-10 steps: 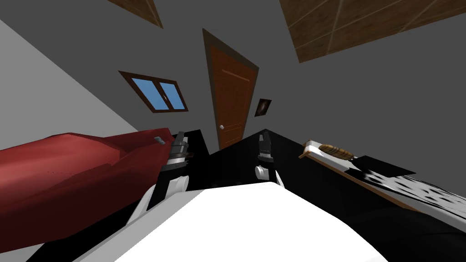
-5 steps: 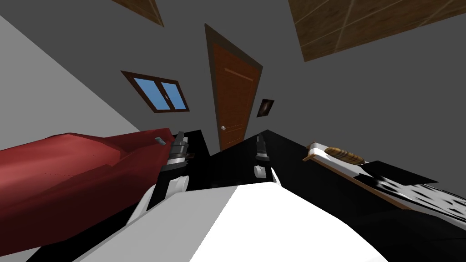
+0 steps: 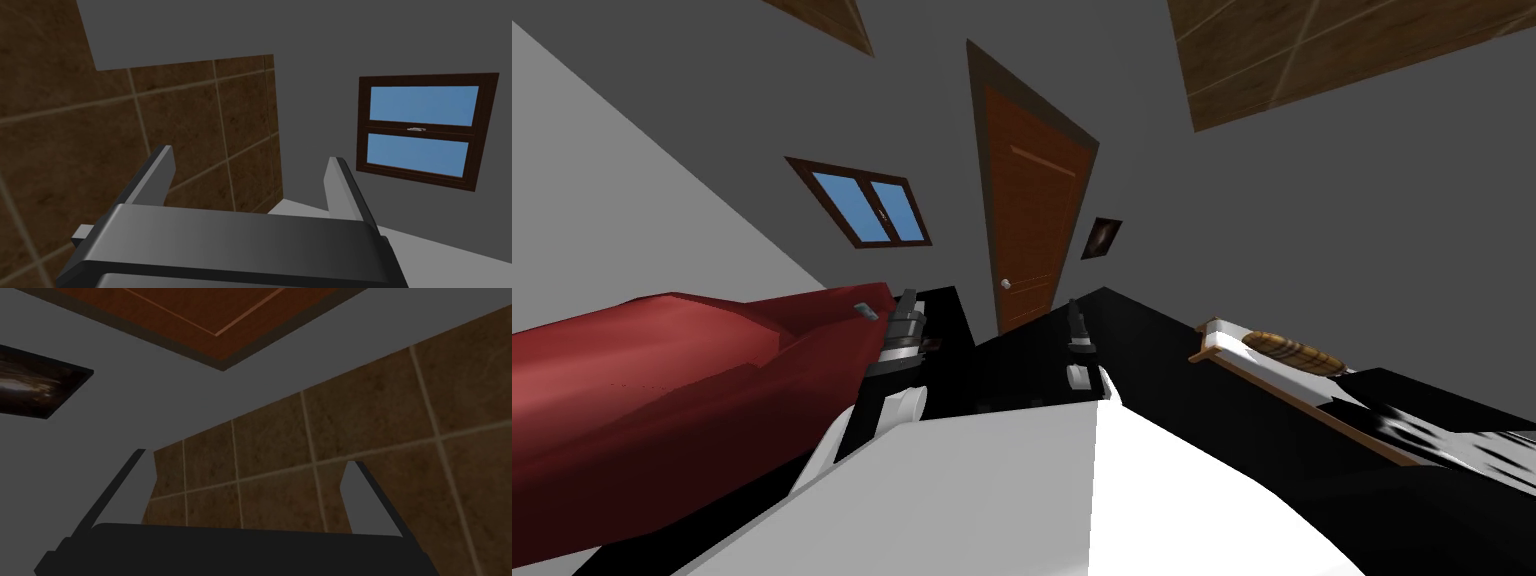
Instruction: Pull the door open
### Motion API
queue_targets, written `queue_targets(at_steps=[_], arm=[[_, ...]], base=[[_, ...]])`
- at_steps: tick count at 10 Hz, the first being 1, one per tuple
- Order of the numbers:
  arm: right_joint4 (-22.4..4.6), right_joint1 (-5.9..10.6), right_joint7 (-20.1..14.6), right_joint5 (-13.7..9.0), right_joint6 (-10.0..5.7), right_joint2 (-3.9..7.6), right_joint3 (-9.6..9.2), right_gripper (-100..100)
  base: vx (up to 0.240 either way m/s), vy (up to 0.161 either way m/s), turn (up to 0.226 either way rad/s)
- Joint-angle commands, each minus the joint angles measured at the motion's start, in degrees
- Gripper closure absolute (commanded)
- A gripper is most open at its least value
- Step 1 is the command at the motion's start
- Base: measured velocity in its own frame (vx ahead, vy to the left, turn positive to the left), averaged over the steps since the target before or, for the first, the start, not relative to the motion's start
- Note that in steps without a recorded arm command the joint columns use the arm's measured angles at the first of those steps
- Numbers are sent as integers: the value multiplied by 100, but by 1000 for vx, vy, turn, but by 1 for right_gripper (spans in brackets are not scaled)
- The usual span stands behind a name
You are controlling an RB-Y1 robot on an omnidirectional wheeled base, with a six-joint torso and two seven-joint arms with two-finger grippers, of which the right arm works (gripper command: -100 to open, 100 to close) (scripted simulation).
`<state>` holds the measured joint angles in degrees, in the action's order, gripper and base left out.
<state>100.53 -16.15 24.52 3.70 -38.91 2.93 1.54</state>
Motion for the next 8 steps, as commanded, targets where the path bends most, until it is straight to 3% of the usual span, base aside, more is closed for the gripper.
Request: queue_targets(at_steps=[1, 8], arm=[[-286, 144, 232, 87, -7, 35, 15, -100], [-1279, 542, 956, 377, -155, 89, 36, -100]], base=[[110, 41, 45], [75, 18, 31]])
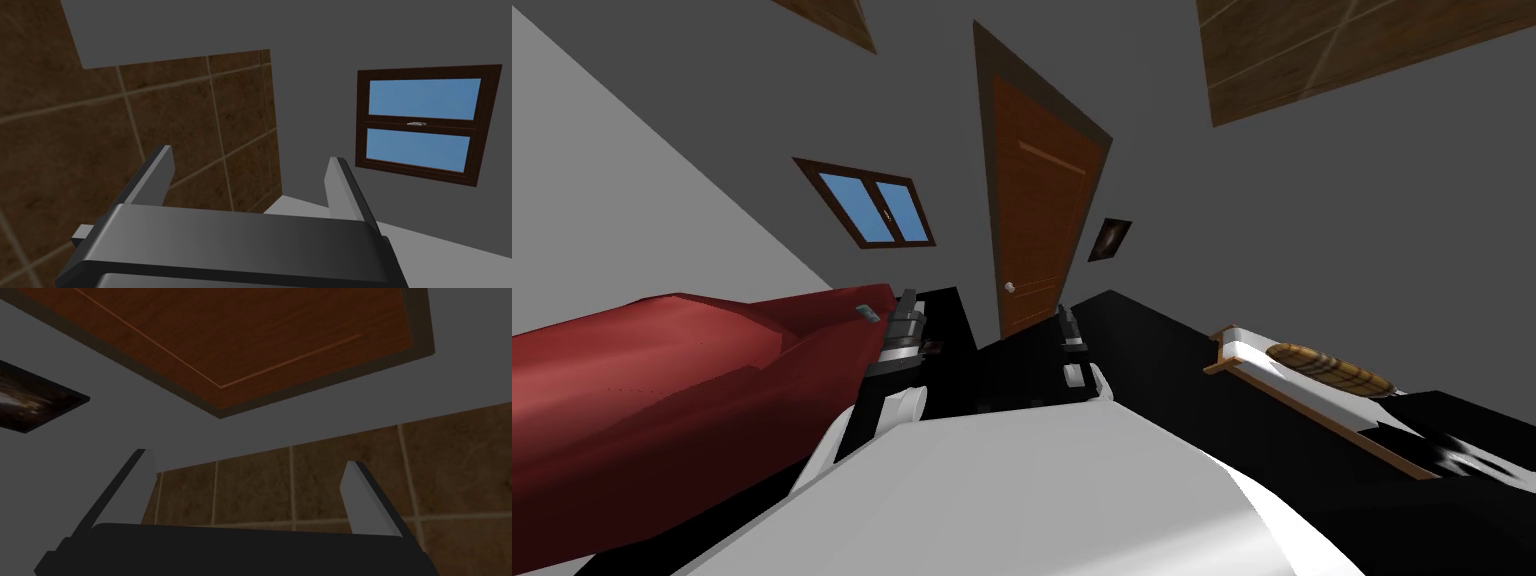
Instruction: Pull the door open
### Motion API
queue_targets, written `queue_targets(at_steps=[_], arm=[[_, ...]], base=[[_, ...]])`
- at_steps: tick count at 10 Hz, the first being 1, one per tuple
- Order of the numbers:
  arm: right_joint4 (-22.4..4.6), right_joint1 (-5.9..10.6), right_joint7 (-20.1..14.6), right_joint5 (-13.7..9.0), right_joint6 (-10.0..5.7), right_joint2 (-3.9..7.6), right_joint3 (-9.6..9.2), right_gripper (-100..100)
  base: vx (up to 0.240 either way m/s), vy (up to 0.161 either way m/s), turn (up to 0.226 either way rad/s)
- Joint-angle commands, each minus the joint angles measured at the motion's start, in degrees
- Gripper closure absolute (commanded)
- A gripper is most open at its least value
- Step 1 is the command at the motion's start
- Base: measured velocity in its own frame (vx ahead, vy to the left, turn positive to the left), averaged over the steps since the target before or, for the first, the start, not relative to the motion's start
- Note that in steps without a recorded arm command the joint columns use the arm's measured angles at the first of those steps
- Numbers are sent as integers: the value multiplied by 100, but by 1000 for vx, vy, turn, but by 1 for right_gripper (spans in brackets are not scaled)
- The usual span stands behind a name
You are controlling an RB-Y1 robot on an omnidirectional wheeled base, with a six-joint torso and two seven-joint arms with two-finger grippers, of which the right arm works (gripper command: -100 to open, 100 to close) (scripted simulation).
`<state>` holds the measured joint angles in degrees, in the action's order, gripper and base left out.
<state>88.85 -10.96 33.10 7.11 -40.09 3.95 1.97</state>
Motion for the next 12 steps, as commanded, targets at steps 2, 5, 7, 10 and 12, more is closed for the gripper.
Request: queue_targets(at_steps=[2, 5, 7, 10, 12], arm=[[-477, 187, 394, 155, -97, 0, 0, -100], [-1061, 431, 839, 334, -187, 7, 13, -100], [-1323, 513, 987, 393, -217, 6, 17, -100], [-1674, 675, 1282, 512, -277, 3, 25, -100], [-1920, 754, 1427, 570, -307, -4, 29, -100]], base=[[85, 22, 52], [104, 29, 44], [66, 11, 23], [59, 9, 32], [60, 12, 20]])
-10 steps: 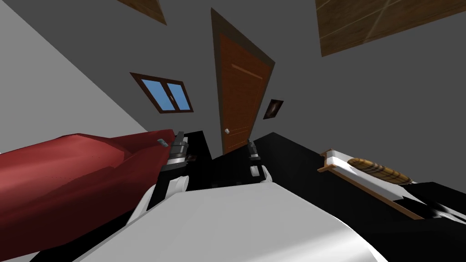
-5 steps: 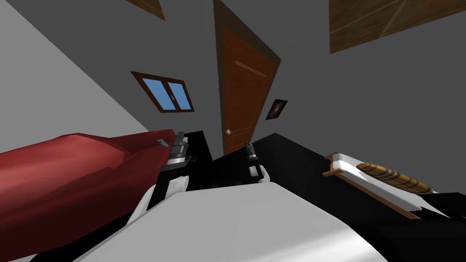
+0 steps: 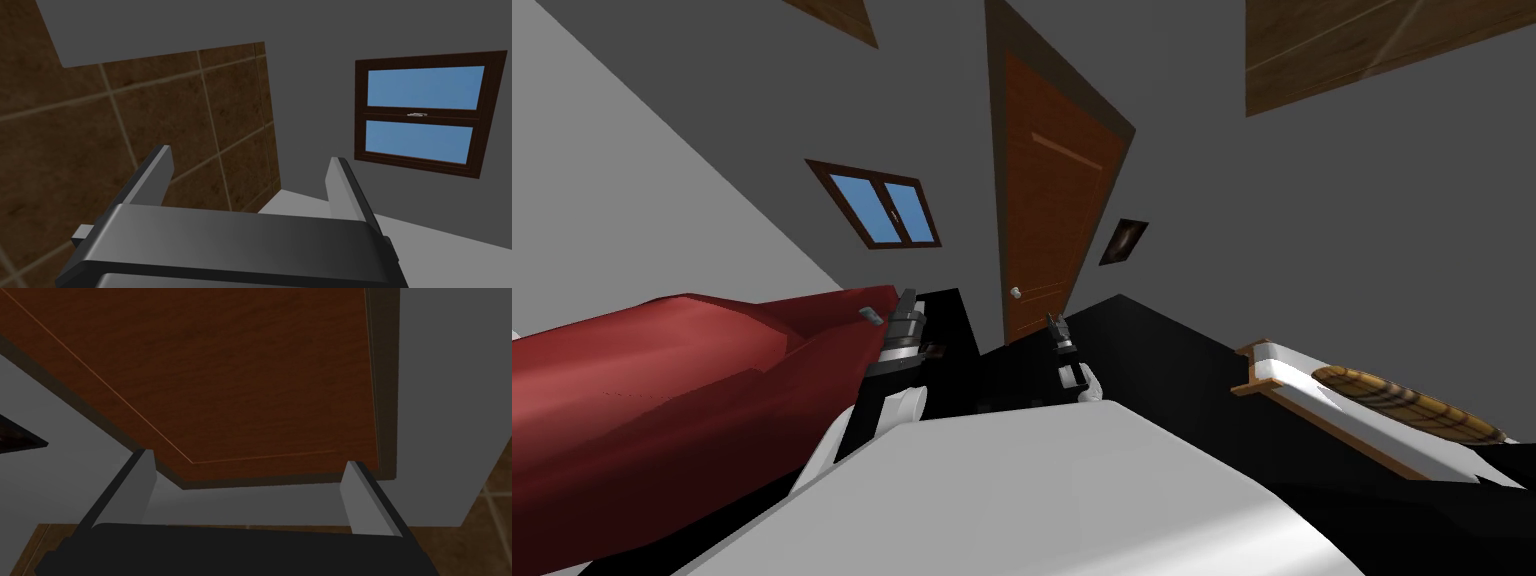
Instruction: Pull the door open
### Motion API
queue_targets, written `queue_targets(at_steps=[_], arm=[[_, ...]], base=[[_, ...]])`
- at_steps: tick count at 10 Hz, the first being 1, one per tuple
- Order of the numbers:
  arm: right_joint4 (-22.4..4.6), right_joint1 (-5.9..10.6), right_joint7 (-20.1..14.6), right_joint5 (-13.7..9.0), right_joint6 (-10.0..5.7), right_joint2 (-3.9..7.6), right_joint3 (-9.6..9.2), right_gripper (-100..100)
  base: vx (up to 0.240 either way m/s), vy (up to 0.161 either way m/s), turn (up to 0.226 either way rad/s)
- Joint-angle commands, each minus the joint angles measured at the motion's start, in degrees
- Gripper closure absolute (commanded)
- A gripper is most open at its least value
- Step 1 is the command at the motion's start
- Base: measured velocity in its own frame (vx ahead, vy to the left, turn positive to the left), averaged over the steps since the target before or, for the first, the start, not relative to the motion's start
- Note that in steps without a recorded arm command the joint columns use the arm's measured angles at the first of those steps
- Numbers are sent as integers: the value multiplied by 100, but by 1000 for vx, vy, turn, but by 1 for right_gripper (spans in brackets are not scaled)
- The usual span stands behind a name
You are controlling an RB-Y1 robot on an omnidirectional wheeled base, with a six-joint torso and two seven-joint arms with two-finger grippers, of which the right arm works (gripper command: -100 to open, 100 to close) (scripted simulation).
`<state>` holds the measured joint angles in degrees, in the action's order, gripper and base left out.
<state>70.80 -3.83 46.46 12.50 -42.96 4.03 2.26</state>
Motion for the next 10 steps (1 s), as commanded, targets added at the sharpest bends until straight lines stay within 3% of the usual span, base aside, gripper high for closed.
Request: queue_targets(at_steps=[1, 2, 6, 7, 10], arm=[[-286, 121, 235, 89, -50, -19, 5, -100], [-311, 121, 235, 89, -50, -19, 5, -100], [-1070, 428, 793, 314, -163, -57, 20, -100], [-1070, 428, 793, 314, -163, -57, 20, -100], [-1605, 645, 1189, 473, -243, -98, 31, -100]], base=[[79, 12, 43], [66, 7, 16], [87, 12, 38], [59, 11, 11], [82, 5, 36]])
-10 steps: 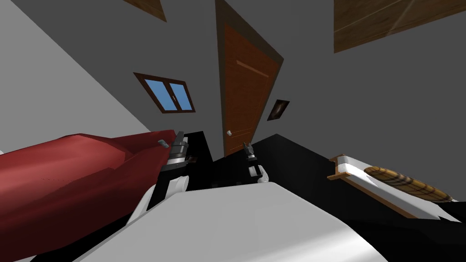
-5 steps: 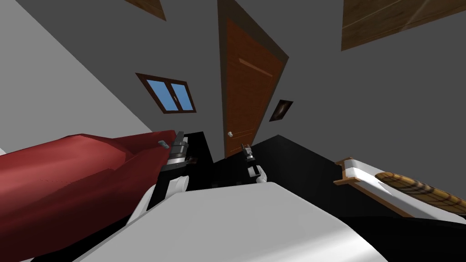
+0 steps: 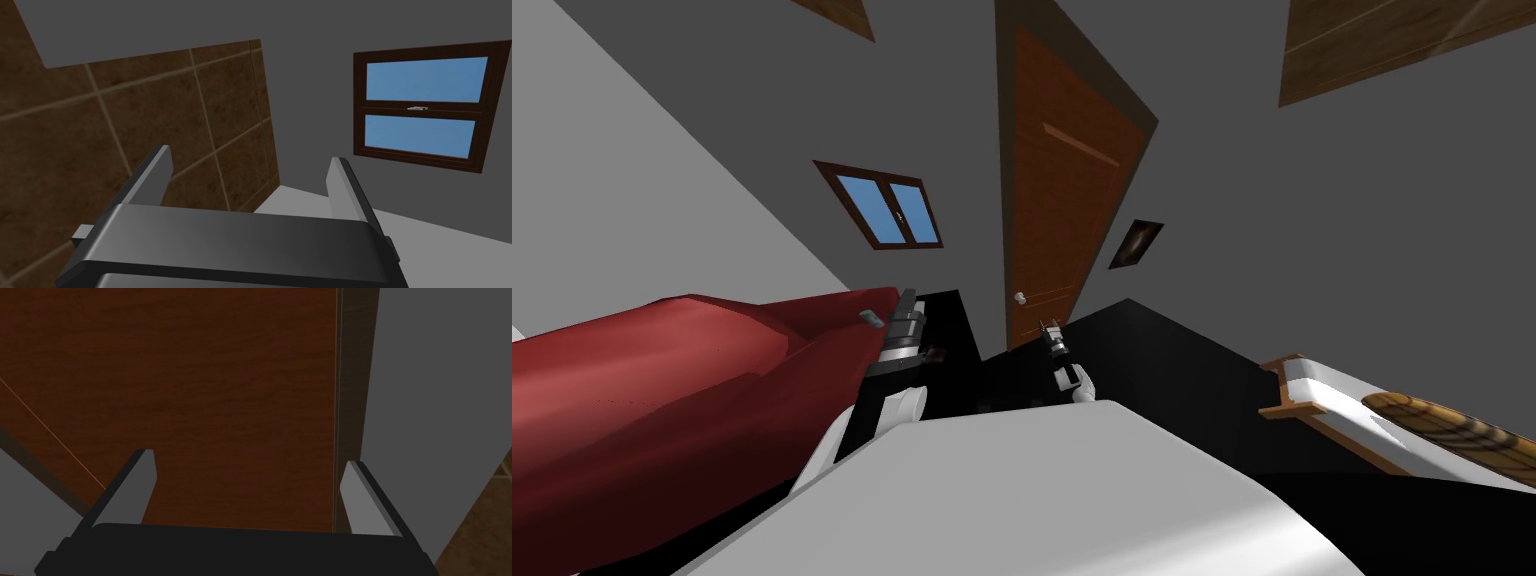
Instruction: Pull the door open
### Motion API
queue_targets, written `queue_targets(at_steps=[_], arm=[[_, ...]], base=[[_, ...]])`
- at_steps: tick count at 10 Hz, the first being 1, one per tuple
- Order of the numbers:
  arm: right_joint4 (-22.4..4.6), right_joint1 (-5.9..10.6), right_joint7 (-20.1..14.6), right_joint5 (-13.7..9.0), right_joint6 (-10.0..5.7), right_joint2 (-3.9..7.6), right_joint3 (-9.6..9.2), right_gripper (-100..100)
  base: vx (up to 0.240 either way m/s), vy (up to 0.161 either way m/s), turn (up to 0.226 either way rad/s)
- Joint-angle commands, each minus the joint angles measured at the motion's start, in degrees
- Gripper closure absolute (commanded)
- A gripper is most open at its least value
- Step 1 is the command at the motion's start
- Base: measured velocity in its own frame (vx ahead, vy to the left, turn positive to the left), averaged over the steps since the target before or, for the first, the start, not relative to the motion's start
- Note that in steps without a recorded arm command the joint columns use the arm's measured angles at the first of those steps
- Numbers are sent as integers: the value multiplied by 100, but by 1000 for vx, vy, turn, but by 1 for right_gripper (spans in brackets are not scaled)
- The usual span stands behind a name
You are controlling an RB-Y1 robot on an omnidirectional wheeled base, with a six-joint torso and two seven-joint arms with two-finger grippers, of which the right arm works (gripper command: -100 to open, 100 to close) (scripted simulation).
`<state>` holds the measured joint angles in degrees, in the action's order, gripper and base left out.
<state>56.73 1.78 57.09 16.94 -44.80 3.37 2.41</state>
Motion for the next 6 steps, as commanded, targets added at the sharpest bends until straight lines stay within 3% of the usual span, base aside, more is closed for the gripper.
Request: queue_targets(at_steps=[1, 6], arm=[[-201, 84, 126, 29, -59, -31, 16, -100], [-996, 406, 712, 264, -178, -118, 31, -100]], base=[[72, 1, 6], [85, -8, 30]])
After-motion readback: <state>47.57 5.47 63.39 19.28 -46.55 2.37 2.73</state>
